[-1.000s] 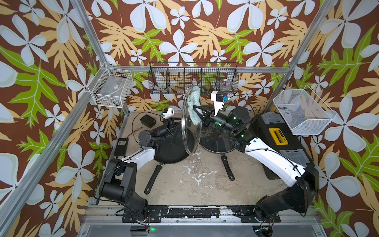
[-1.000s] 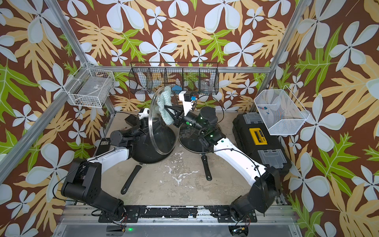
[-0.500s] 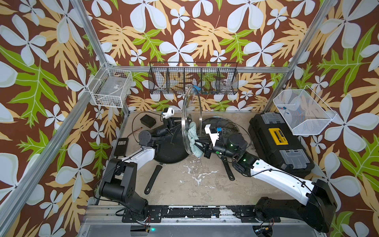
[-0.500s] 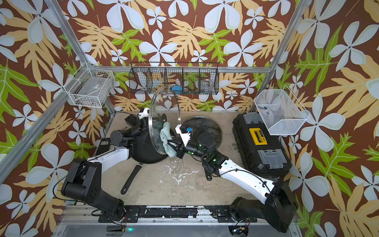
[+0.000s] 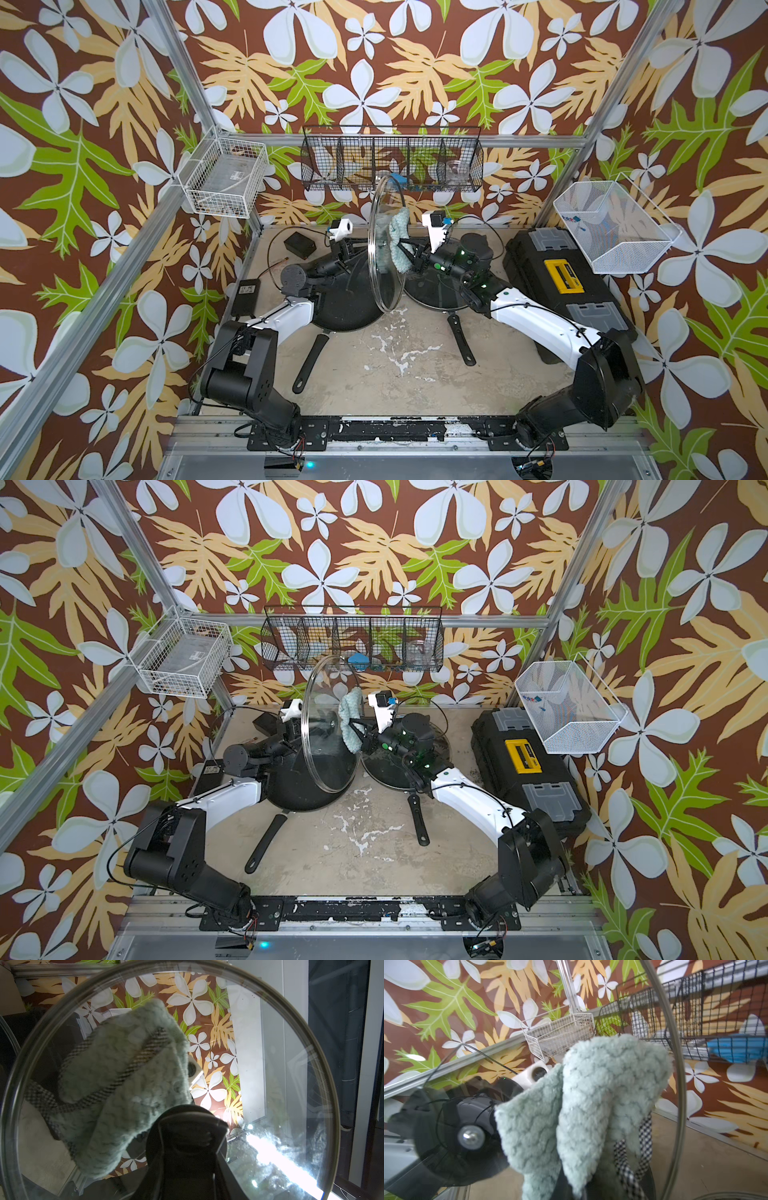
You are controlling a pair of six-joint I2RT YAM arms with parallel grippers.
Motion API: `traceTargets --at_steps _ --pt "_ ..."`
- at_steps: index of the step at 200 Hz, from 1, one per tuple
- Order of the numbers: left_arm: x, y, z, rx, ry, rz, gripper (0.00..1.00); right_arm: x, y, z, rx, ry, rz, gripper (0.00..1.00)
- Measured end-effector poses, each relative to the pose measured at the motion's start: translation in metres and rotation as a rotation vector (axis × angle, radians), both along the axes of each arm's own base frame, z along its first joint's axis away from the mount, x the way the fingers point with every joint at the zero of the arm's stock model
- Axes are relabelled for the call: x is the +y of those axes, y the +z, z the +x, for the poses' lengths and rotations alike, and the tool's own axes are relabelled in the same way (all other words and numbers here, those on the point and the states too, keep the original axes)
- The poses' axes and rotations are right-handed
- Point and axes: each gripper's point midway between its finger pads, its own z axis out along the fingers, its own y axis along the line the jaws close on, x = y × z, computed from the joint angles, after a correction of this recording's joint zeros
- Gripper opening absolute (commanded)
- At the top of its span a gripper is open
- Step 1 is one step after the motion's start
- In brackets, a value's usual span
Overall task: Wipe the pot lid with a cloth
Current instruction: Wipe the pot lid.
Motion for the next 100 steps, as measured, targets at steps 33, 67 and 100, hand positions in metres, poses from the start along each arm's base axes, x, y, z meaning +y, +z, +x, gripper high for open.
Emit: traceTargets --at_steps 33,67,100 --pt "0.000 0.000 0.000 0.000 0.000 0.000 0.00 0.013 0.018 -0.043 -0.056 0.094 0.004 0.00" --pt "0.000 0.000 0.000 0.000 0.000 0.000 0.00 0.022 0.037 -0.103 -0.159 0.218 0.015 0.00" --pt "0.000 0.000 0.000 0.000 -0.001 0.000 0.00 0.025 0.062 -0.109 -0.239 0.234 0.022 0.00"
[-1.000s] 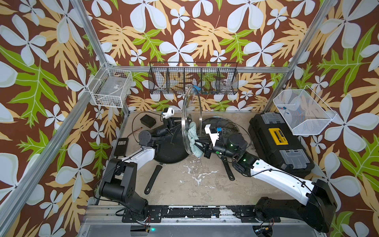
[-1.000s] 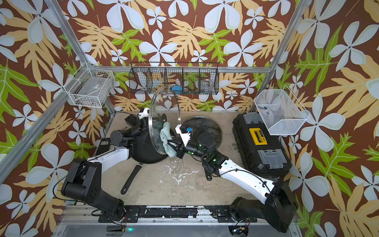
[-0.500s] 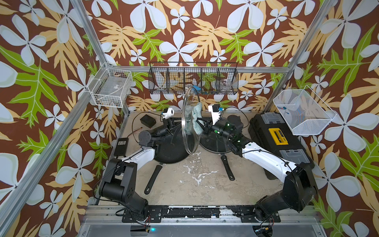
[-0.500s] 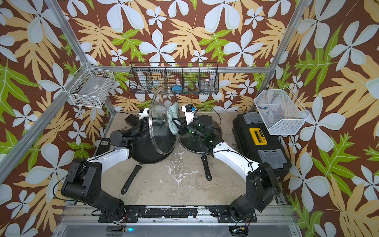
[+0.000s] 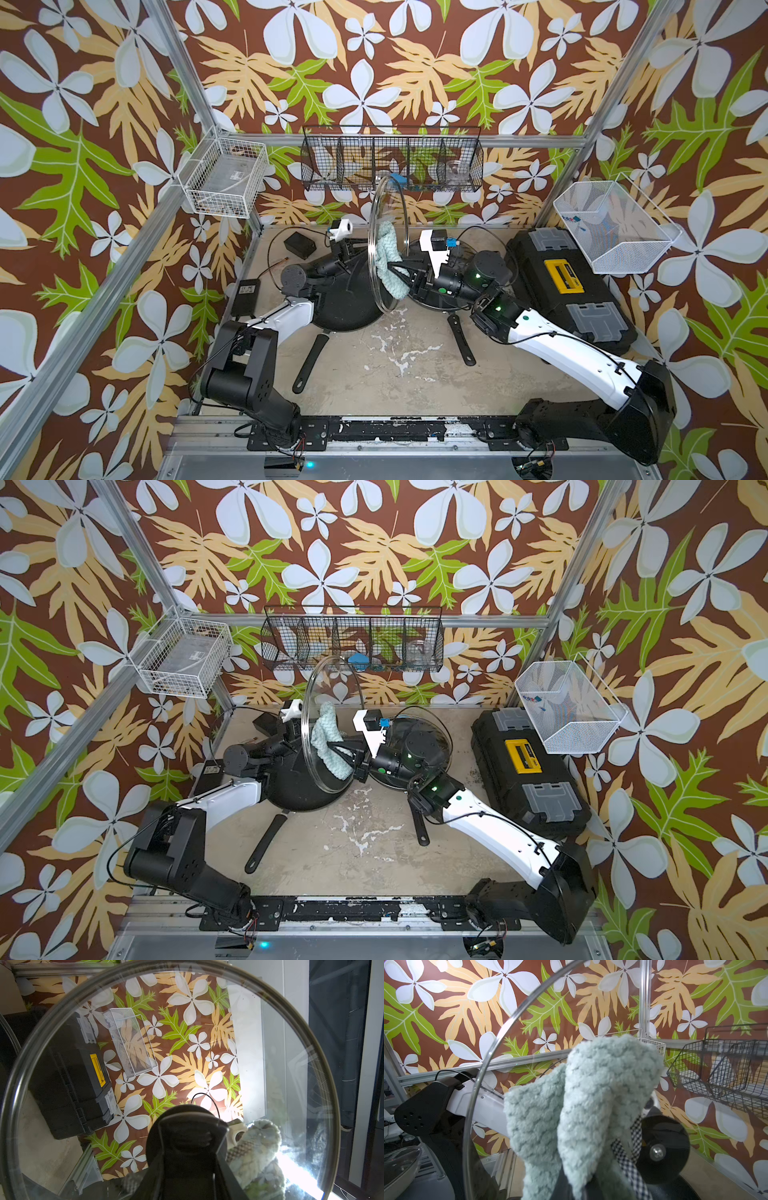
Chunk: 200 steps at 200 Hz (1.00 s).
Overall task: Wipe the pot lid with a cloth
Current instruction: Wipe the pot lid.
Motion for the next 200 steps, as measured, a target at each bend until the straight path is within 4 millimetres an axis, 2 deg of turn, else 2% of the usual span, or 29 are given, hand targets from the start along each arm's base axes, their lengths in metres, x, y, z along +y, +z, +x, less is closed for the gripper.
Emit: traceTargets --at_steps 34,61,79,114,136,150,166,186,200 --pt "-0.001 0.000 -0.001 0.001 -0.003 -0.001 0.00 0.012 0.031 0.017 -0.056 -0.025 0.020 0.00" --pt "0.000 0.001 0.000 0.008 0.006 -0.009 0.00 0.014 0.046 0.047 -0.072 -0.089 0.029 0.00" --pt "0.000 0.005 -0.002 0.003 0.012 -0.018 0.00 0.010 0.047 0.074 -0.058 -0.146 0.034 0.00" --pt "0.001 0.011 -0.007 -0.013 0.011 -0.023 0.00 -0.007 0.034 0.130 0.016 -0.264 0.030 0.00" --pt "0.002 0.012 -0.008 -0.019 0.010 -0.023 0.00 -0.014 0.034 0.150 0.042 -0.301 0.030 0.00" --pt "0.002 0.012 -0.009 -0.020 0.010 -0.023 0.00 -0.016 0.035 0.151 0.048 -0.303 0.028 0.00" --pt "0.001 0.011 -0.010 -0.023 0.006 -0.021 0.00 -0.015 0.038 0.142 0.044 -0.282 0.029 0.00" --pt "0.000 0.011 -0.011 -0.024 -0.001 -0.015 0.00 -0.012 0.041 0.119 0.036 -0.234 0.029 0.00" --pt "0.000 0.010 -0.012 -0.026 -0.008 -0.009 0.00 -0.005 0.045 0.094 0.010 -0.183 0.022 0.00"
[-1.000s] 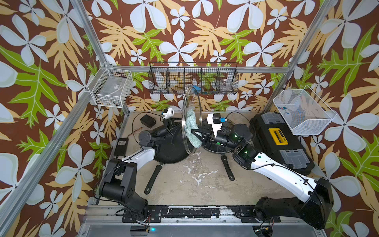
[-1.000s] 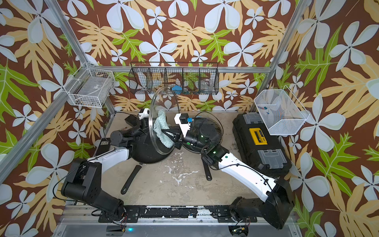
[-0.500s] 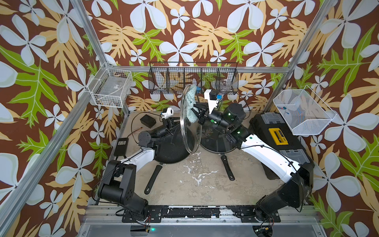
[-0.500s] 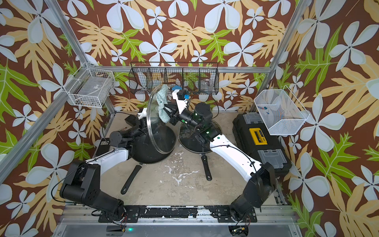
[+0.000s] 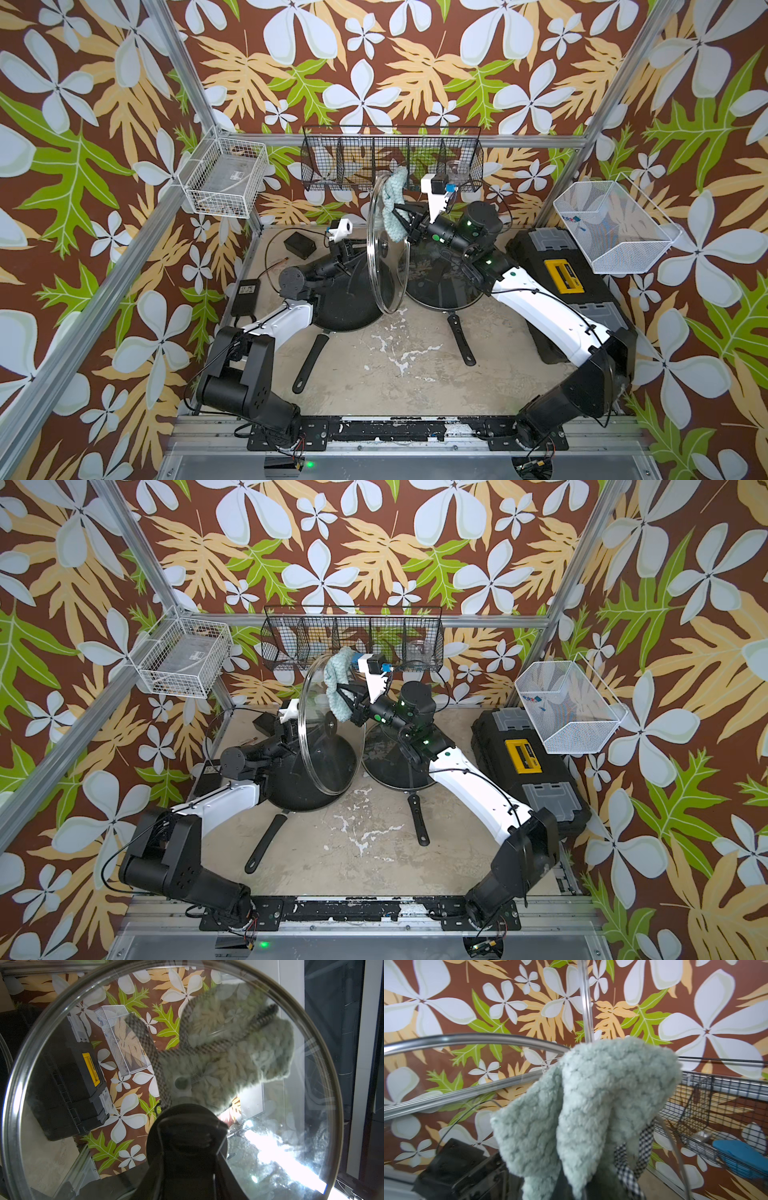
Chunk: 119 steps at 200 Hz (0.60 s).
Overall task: Wipe the pot lid with a cloth
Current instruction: Wipe the pot lid.
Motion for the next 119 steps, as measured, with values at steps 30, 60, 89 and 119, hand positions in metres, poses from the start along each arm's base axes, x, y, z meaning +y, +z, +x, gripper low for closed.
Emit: traceTargets --at_steps 30,60,89,119 --pt "0.000 -0.001 0.000 0.002 -0.002 0.003 0.00 0.013 0.007 -0.057 -0.061 0.110 -0.014 0.00" --pt "-0.001 -0.003 0.001 0.006 -0.002 0.003 0.00 0.021 0.003 -0.109 -0.115 0.202 -0.038 0.00" --pt "-0.001 -0.003 0.002 0.008 -0.002 0.004 0.00 0.021 -0.008 -0.126 -0.121 0.234 -0.056 0.00" --pt "0.000 -0.003 0.002 0.010 0.001 0.002 0.00 0.025 -0.013 -0.107 -0.119 0.180 -0.077 0.00"
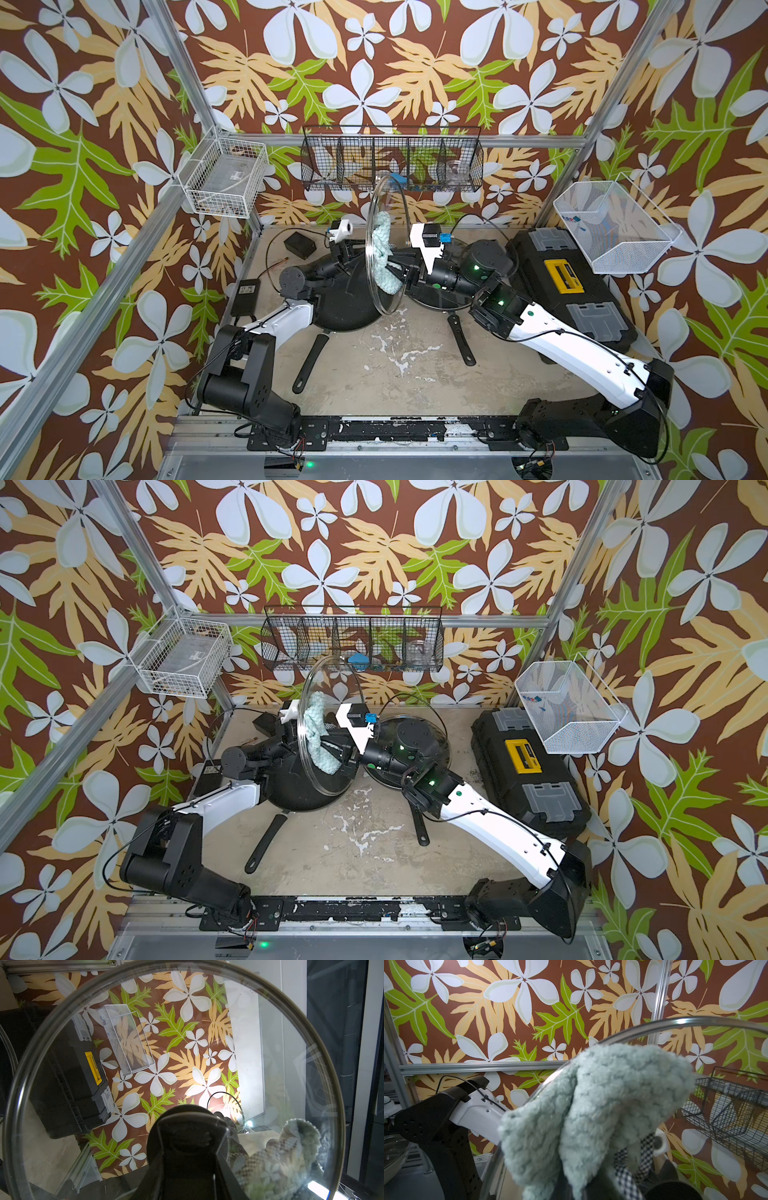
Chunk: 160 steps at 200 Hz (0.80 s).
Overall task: Wipe the pot lid with a cloth
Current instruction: Wipe the pot lid.
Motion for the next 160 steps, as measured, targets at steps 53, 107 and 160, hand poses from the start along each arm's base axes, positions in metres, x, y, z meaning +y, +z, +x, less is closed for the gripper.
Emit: traceTargets --at_steps 53,107,160 --pt "0.001 0.004 -0.002 -0.004 0.005 -0.006 0.00 -0.021 -0.029 0.082 0.089 -0.165 -0.014 0.00" --pt "0.002 0.010 -0.007 -0.022 0.005 -0.011 0.00 -0.050 -0.046 0.173 0.196 -0.314 0.008 0.00" --pt "0.001 0.011 -0.010 -0.030 -0.003 -0.008 0.00 -0.053 -0.047 0.162 0.214 -0.295 -0.001 0.00"
